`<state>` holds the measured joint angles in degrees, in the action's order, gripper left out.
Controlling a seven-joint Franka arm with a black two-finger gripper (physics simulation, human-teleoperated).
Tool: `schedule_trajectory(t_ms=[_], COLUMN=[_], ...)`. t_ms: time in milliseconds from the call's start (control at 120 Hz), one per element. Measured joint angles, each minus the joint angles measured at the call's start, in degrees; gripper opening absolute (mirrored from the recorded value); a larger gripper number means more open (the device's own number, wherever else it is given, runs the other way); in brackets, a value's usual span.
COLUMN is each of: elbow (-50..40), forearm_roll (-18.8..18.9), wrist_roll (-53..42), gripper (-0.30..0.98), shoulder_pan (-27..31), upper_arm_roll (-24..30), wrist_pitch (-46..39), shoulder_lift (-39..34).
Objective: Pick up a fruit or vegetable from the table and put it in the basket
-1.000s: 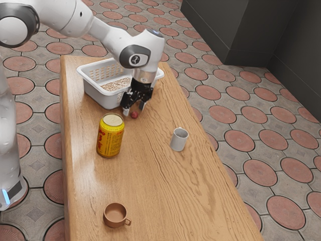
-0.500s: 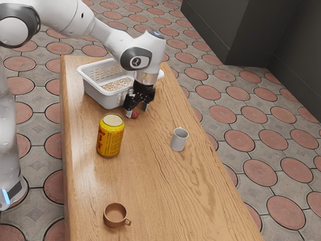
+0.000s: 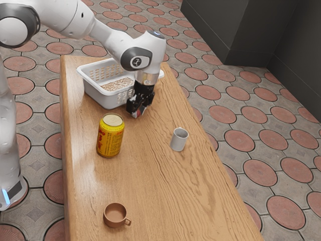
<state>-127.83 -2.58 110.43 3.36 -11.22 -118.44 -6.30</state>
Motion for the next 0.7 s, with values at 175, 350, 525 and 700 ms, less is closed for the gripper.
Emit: schedule_trajectory(t_ms=[175, 350, 525, 700], elbow=[0.29, 1.89, 12.60, 13.56], forearm_roll=[0.24, 1.15, 5.43, 6.90], wrist_roll=[0.46, 0.77, 1.40, 1.54], gripper=[0.18, 0.17, 0.17, 0.15], shoulder_pan=[0.05, -0.18, -1.91, 4.53], upper_arm_roll=[-0.03, 0.08, -0.03, -0.28], wrist_pitch=[0.11, 0.83, 7.69, 13.70], shoulder_lift=[-1.04, -3.48, -7.38, -9.86])
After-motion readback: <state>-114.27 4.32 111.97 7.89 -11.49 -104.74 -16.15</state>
